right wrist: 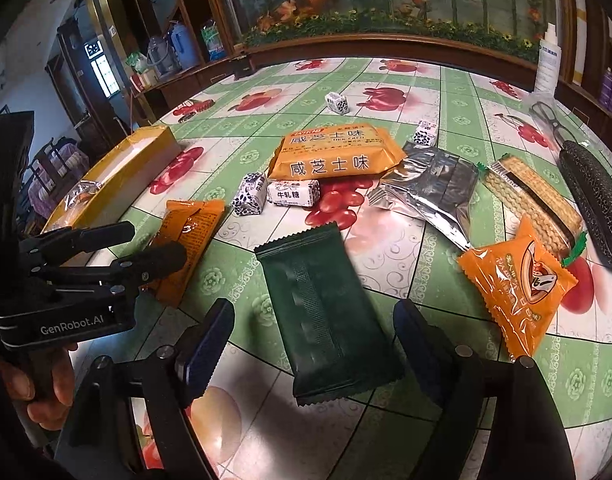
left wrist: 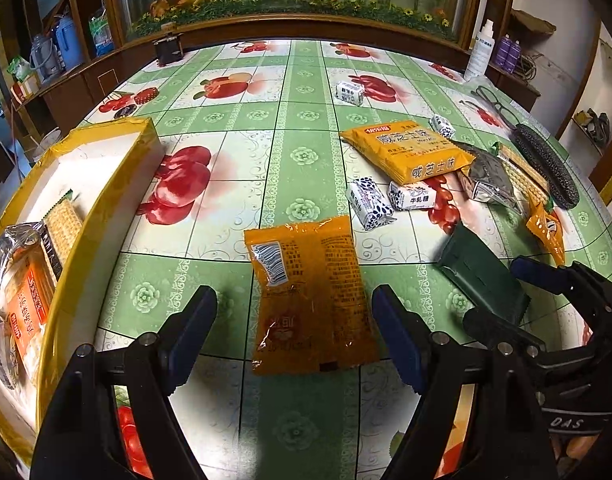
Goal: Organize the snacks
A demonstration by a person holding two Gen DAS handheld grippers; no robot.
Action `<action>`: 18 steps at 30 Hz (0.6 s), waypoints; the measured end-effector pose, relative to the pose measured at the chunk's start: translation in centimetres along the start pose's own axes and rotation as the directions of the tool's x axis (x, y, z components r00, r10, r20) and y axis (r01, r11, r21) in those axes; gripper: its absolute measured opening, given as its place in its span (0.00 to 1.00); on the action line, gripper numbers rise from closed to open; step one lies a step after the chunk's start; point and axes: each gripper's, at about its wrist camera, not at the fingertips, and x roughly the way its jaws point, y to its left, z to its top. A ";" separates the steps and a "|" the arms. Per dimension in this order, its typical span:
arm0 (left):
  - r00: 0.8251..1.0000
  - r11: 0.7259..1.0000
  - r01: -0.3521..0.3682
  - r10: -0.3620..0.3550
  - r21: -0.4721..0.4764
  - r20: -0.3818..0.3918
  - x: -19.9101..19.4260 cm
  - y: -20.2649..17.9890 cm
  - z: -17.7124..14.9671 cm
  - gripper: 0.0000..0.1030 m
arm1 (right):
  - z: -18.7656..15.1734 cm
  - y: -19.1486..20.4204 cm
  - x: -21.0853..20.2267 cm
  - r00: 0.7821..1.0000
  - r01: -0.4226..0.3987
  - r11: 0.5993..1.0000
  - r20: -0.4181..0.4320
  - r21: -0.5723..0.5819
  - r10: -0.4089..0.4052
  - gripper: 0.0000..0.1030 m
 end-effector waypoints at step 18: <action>0.999 0.998 0.021 -0.022 0.054 0.028 0.9 -1.2 0.1 0.43 | 0.4 1.1 0.8 0.990 0.142 0.987 -0.008 -0.077 -0.143 0.45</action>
